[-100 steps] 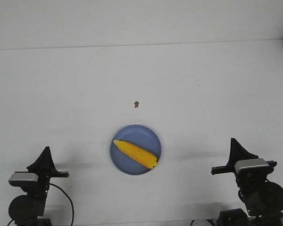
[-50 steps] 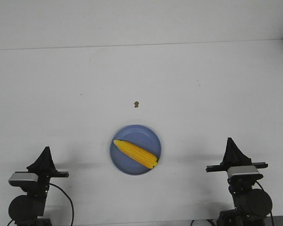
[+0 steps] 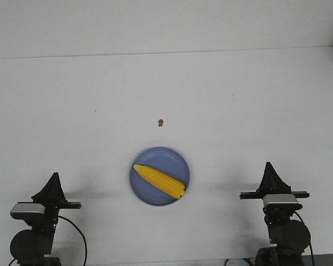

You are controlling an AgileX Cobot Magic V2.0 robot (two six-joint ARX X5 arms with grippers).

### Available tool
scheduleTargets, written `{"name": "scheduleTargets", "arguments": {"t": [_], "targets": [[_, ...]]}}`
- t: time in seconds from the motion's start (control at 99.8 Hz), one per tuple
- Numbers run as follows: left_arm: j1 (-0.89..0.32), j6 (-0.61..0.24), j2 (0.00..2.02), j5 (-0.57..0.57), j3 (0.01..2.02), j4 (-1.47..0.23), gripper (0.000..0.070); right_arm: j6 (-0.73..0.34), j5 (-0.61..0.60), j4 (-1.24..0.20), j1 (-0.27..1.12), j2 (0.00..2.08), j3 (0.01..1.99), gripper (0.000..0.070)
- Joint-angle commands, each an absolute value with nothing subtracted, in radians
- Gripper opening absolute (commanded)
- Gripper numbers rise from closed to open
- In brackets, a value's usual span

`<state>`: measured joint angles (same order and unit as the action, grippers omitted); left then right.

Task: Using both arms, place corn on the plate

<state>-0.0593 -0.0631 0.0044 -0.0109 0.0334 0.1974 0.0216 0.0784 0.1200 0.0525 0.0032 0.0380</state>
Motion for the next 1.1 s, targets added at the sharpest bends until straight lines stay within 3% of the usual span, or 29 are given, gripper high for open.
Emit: {"name": "scheduleTargets", "arguments": {"t": [0.0, 1.092], "targets": [[-0.059, -0.065, 0.003, -0.008, 0.014, 0.21, 0.0013, 0.01, 0.08, 0.144, 0.043, 0.001, 0.026, 0.0013], [-0.059, -0.065, 0.003, -0.008, 0.014, 0.21, 0.0013, -0.007, 0.079, 0.179, 0.008, 0.001, 0.013, 0.0013]]}}
